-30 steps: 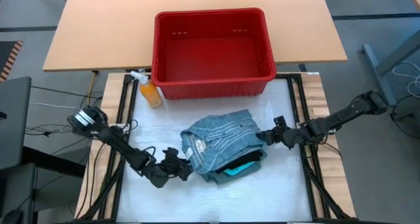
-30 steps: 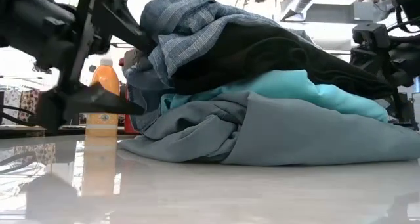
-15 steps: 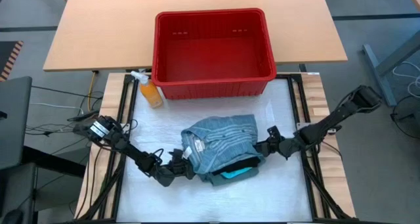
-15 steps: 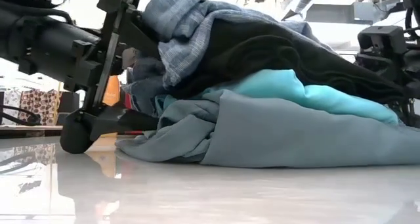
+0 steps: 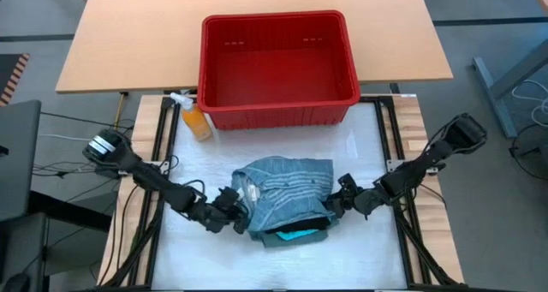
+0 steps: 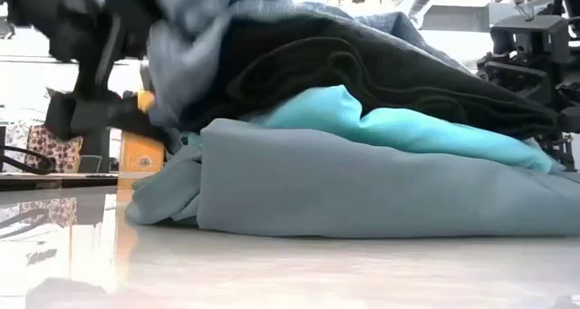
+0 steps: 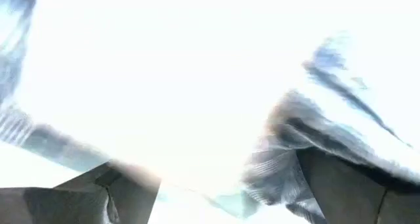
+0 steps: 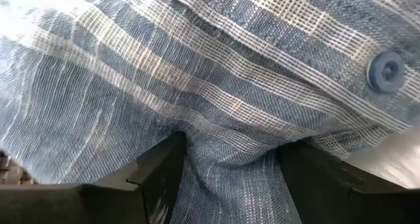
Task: Fold Laundry from Bin
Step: Put the folded clothes into the red bin
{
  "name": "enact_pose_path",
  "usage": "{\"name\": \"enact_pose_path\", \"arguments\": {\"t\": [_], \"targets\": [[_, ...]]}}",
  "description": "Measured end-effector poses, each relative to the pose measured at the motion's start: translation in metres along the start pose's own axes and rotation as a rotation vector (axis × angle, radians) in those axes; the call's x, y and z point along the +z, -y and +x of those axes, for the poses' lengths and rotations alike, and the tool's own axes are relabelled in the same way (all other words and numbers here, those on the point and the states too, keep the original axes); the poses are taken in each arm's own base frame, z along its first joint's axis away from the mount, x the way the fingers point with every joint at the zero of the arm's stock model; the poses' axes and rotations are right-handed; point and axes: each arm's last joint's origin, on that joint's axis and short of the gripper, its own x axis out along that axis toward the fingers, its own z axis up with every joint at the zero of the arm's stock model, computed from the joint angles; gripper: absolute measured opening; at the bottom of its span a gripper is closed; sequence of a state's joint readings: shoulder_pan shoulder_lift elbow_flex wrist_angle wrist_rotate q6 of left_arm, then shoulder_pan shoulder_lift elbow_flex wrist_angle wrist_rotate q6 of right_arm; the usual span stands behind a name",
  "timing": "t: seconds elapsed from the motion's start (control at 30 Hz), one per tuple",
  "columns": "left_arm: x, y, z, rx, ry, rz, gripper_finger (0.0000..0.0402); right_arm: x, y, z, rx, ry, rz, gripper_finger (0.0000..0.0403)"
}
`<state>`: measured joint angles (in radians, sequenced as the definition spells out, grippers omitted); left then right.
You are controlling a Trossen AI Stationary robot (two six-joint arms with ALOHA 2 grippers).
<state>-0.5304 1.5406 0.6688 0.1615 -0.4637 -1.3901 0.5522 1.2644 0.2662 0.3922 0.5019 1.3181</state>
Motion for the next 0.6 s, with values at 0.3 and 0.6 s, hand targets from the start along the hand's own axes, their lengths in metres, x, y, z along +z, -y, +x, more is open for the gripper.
{"name": "enact_pose_path", "arguments": {"t": [0.3, 0.6], "targets": [[-0.012, -0.001, -0.026, 0.057, -0.041, -0.055, 0.0329, -0.002, 0.000, 0.010, -0.032, 0.004, -0.016, 0.0273], [-0.039, -0.015, 0.012, 0.071, 0.004, -0.120, 0.0329, -0.005, 0.001, 0.016, -0.029, 0.024, -0.010, 0.0273]]}}
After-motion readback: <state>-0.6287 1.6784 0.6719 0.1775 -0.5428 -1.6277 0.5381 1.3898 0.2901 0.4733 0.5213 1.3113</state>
